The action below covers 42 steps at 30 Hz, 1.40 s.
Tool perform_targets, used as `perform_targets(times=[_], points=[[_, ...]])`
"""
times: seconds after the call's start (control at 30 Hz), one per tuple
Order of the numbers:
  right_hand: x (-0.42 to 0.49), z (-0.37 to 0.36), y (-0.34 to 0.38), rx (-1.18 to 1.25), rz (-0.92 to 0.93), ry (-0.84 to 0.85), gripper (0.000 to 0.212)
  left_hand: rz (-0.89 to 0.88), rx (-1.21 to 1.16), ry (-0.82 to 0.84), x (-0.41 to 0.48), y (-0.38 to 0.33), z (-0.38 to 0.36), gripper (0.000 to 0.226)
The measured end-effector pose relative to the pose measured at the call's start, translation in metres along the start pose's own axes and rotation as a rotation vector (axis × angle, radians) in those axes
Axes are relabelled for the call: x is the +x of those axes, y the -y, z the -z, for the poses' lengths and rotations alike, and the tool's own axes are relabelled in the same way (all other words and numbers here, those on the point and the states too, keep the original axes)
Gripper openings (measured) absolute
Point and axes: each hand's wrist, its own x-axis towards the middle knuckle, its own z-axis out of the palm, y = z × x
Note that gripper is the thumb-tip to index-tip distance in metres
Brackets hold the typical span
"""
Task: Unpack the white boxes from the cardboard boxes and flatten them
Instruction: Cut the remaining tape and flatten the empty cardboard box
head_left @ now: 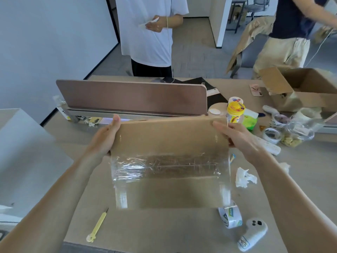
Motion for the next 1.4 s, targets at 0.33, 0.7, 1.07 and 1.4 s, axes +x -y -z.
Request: perform_targets(times=[0.33, 0.7, 1.07, 1.4], points=[[0.039, -0.023, -0.061, -0.539, -0.231, -0.187, 0.084, 0.220, 0.107, 0.156, 0.039, 0.058, -0.031, 0.055], [0.040, -0.048, -0.121, -0.546, -0.288, -0.272, 0.061, 0.068, 0.281, 0.037, 0.060, 0.115, -0.068, 0.045], [0.040, -0.067, -0.153, -0.659, -0.338, -0.179, 0.049, 0.020, 0.311, 0.200, 0.063, 0.149, -0.072, 0.034], [0.023, -0.113, -0.145, -0.782, 0.113, -0.242, 0.056, 0.152, 0.162, -0.050, 0.025, 0.205, -0.032, 0.017]])
